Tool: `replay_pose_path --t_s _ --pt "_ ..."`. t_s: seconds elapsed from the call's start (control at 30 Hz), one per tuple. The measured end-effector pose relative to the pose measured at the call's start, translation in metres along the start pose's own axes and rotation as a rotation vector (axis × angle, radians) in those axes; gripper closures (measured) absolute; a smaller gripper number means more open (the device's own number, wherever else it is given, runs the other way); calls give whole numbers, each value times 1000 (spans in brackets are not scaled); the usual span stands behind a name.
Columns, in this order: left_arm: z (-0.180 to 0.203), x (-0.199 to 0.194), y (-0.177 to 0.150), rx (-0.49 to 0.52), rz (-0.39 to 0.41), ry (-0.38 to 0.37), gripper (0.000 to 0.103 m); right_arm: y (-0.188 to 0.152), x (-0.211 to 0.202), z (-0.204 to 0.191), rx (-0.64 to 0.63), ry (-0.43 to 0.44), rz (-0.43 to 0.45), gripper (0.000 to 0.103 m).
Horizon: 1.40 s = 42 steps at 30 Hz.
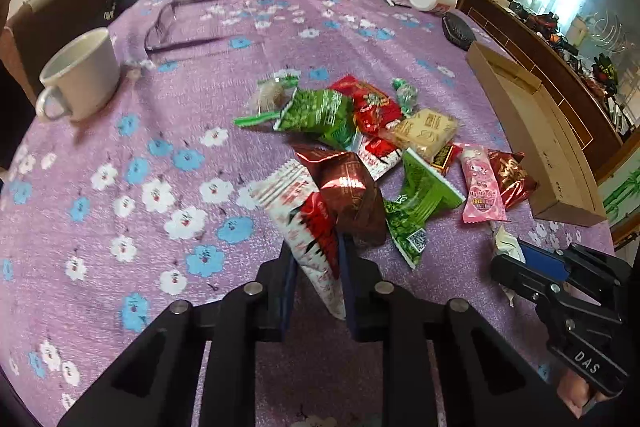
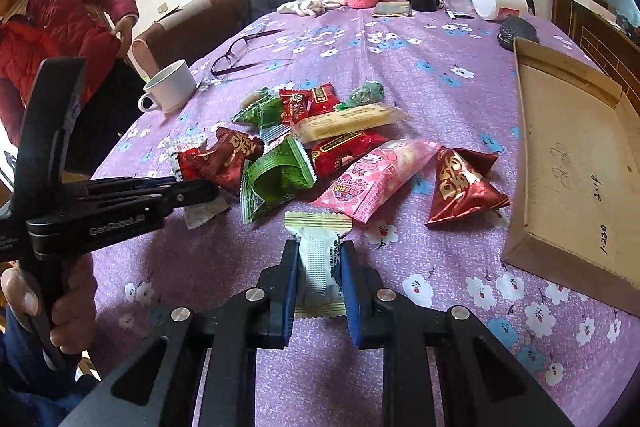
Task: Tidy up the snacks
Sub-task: 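Carry both held packets over the cardboard tray with both grippers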
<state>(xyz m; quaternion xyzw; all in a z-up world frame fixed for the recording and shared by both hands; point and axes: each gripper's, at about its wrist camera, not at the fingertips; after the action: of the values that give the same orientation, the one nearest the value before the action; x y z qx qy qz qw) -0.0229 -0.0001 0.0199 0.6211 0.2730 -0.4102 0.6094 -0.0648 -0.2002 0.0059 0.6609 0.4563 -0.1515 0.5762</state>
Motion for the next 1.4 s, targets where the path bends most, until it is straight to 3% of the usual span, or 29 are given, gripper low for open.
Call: replay_pose_path --t_s 0.3,0.47,0.8,1.07,1.23,1.4 --pt "2 -14 3 28 53 7 88 2 -8 6 23 -2 17 81" --pt "0 -5 4 27 38 24 88 0 -8 7 27 -2 17 81" --pt "9 -35 19 56 115 -20 89 19 -32 22 53 2 88 81" --pt "20 -57 43 64 167 -48 89 51 -44 12 34 34 133 81" --pt "30 -59 56 68 167 -78 89 64 -56 13 43 40 175 81" --pt "54 -52 72 101 149 -123 89 73 -70 41 121 18 211 81"
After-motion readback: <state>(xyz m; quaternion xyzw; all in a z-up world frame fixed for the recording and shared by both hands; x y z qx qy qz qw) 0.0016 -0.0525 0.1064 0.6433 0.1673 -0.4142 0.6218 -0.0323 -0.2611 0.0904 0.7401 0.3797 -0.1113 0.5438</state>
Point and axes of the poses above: each gripper's, at about its wrist camera, not at the fingertips, and x roughly the way its jaws point, z to its right, y to its top, and after that the axes turned 4 degrees about y, right-handed
